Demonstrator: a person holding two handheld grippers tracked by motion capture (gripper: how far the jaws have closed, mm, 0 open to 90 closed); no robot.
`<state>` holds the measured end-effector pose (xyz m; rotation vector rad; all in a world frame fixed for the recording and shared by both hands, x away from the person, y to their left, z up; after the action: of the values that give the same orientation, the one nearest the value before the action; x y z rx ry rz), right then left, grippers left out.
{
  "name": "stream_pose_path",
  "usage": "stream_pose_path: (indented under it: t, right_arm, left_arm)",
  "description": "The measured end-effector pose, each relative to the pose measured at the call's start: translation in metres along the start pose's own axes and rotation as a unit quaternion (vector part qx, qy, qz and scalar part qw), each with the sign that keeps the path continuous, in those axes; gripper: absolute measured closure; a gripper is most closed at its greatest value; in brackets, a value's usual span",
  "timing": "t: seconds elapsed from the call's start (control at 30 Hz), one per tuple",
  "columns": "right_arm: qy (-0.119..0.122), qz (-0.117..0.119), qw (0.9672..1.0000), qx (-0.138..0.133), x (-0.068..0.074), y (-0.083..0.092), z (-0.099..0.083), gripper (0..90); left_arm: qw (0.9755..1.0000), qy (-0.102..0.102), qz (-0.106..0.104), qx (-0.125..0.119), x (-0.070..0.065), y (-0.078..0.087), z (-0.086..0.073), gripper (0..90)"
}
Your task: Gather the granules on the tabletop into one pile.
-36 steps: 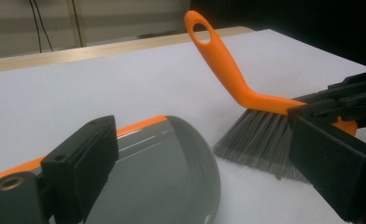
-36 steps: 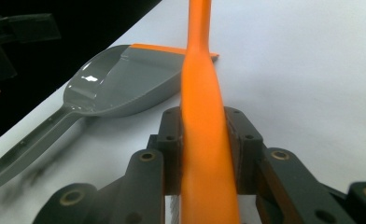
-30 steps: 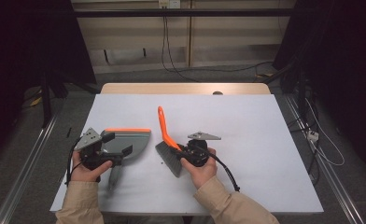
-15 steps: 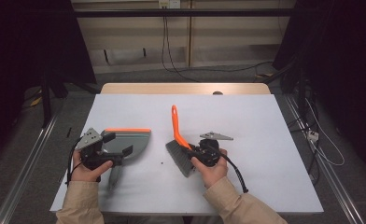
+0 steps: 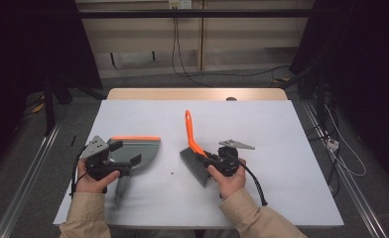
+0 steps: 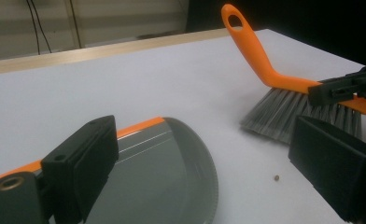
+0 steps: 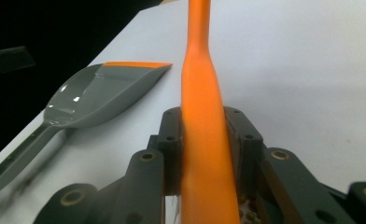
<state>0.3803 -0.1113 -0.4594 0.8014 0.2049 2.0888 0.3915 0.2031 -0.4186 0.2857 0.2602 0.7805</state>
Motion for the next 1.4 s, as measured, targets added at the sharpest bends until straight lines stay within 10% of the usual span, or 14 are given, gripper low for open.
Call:
stream_pose_path:
  t: [0.63,0.93,1.4]
  right_arm:
    - [0.023,0.056,0.9981,0.006,0.058,-0.041,-0.006,71.2]
    - [0.088,0.017,0.9949,0.047,0.047,-0.045,-0.011,69.4]
    - [0.042,-0.015,0.9981,0.043,0.01,-0.017,-0.01,69.4]
  left_arm:
    - [1.0,0.003,0.005,-0.005,0.004,0.005,0.001,8.4]
    - [1.0,0.002,0.004,-0.004,0.002,0.003,0.001,8.4]
    - [1.0,-0.004,0.002,-0.002,0.0,0.003,0.001,8.5]
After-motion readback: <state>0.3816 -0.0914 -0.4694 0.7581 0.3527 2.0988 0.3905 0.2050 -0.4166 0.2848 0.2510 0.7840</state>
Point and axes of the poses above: each handheld gripper's, and its own axes: y roughly backward along the jaws, z roughly out of its top, x roughly to its left, the point moved 4 cm from there along -y, roughly forward along the jaws, and after that the axes turned 2 degrees about -x, right-handed, at the moved point
